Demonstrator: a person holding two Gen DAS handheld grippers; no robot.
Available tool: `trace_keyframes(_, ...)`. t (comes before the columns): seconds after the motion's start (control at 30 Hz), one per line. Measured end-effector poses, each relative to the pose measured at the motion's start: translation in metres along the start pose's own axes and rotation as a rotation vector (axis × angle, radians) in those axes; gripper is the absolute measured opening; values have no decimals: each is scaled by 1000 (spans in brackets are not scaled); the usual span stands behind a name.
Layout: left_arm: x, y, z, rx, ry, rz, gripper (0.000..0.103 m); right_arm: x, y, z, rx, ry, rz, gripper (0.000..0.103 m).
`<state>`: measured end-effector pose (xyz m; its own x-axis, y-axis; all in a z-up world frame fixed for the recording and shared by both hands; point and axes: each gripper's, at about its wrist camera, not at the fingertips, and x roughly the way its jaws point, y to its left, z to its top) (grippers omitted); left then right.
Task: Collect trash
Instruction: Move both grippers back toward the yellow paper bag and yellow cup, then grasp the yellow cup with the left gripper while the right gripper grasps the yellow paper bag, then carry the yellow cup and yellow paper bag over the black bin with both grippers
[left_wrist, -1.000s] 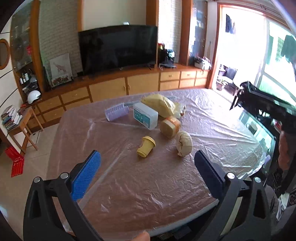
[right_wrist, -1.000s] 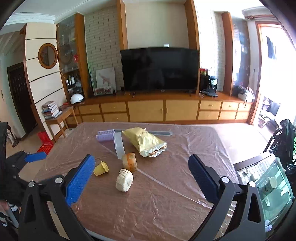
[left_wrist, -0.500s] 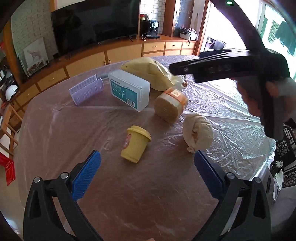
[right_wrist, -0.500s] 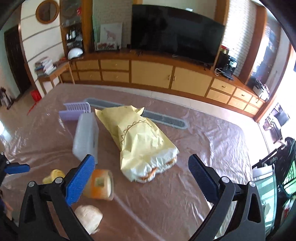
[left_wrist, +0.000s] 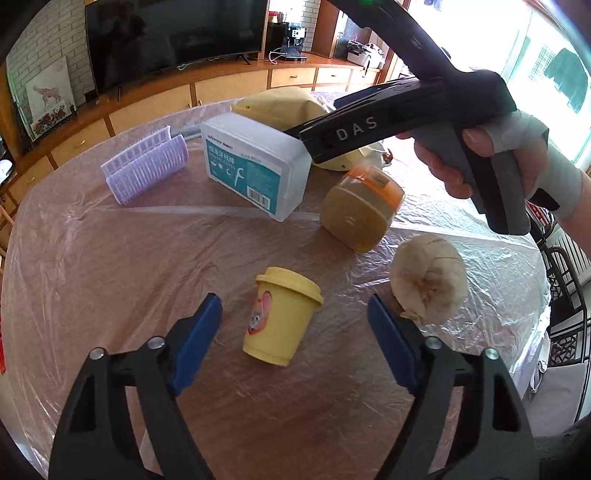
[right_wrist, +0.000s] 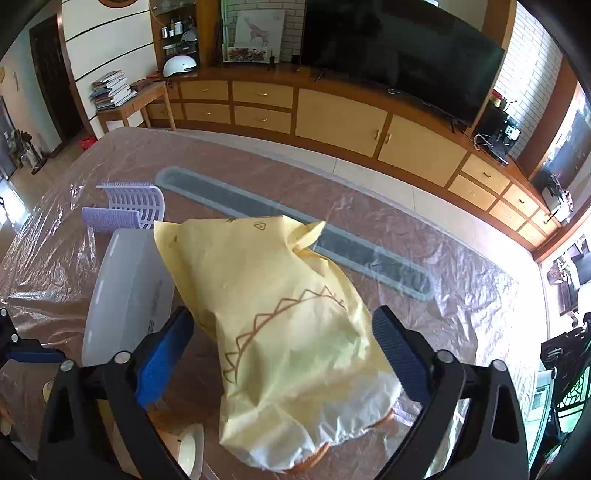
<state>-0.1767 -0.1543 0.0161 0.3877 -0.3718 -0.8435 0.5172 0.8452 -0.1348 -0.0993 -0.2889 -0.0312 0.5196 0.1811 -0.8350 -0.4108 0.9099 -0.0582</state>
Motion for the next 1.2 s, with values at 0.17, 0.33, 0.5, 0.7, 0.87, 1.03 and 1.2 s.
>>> trace_keyframes(0.17,5,-2,4,22,1,16,55,6,-3,2,21,10,36,76)
trace_keyframes(0.33,4,-2,3,9,-5,5,38,-1,-11,-2,82,-16,99,53)
trace_keyframes(0.5,-6,-4,-5,6,-26,1,38,-16,-20,-4,130,-70,102,46)
trace_keyframes(0.7,-17,-8,-6,2,-51,8,38,-36,-29,-9,168,-118,95,44)
trace_keyframes(0.87,-29,-12,-10,-10,-75,7,38,-62,-27,-22,165,-159,88,44)
trace_keyframes(1.03,-38,-13,-14,-22,-92,2,38,-90,-28,-37,185,-195,98,44)
trace_keyframes(1.2,-48,-20,-20,-40,-105,-11,38,-118,-25,-62,202,-227,116,44)
